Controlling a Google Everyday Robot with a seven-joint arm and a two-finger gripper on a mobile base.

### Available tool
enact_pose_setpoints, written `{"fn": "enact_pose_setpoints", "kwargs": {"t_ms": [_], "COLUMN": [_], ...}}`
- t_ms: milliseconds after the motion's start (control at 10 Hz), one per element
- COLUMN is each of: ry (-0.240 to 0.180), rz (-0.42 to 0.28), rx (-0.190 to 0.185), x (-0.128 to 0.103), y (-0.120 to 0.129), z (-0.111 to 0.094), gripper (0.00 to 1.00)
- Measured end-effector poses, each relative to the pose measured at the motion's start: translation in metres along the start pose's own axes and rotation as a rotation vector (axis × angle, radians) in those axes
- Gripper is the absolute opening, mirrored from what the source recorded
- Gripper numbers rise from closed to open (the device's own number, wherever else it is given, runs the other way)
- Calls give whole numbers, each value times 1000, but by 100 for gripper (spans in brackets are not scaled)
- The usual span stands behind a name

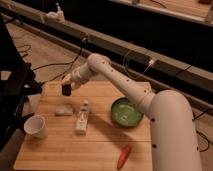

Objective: Place the eraser on the white sponge

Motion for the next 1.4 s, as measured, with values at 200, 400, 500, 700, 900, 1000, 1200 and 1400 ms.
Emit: {"fn": "enact_pose_setpoints", "kwargs": {"t_ms": [200, 400, 500, 700, 900, 1000, 1200, 1400], "ry": [-7, -55, -81, -120, -167, -172, -182, -172], "rz": [-10, -63, -81, -95, -75, -57, -7, 44], "rx": [-13, -46, -53, -69, -101, -107, -123, -140], "x": [-3, -23, -33, -48, -64, -66, -71, -70], "y": [2, -4, -7, -7, 2, 8, 23, 40], "z": [3, 33, 48, 69, 94, 98, 105, 103], "gripper": [0, 0, 0, 0, 0, 0, 0, 0]}}
